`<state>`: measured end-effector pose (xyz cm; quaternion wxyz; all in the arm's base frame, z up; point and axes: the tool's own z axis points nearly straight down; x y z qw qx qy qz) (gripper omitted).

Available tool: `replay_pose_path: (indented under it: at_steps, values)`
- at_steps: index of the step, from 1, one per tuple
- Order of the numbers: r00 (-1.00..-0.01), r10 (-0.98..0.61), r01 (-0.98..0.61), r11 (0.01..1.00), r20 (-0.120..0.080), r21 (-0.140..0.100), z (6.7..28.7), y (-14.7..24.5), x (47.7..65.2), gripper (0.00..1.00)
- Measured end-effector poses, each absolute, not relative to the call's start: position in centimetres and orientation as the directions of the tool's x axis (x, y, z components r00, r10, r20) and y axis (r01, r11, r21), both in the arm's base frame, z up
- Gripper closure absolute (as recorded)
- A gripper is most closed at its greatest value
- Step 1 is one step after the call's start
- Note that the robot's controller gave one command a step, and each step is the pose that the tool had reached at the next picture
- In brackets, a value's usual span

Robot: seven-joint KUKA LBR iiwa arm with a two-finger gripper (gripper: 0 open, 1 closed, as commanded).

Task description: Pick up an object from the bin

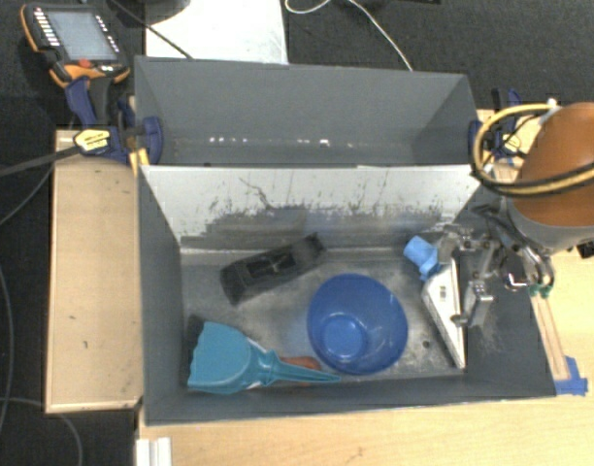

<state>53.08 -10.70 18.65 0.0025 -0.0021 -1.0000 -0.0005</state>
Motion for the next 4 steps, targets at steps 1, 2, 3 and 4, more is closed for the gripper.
replay_pose_path:
  at_steps: [1, 2, 3, 4]
  values:
    - [-1.0, -0.002, -0.002, 1.0, -0.003, 0.0, 19.1, -10.6, 53.2, 0.0]
    - [-0.71, -0.705, -0.705, 0.71, 0.002, 0.006, 8.3, -10.1, 56.2, 0.0]
    - [-0.98, -0.198, -0.198, 0.98, -0.006, 0.001, 10.6, -4.7, 57.7, 0.0]
    - [-0.819, -0.574, -0.574, 0.819, -0.019, -0.005, 10.5, -11.1, 52.8, 0.0]
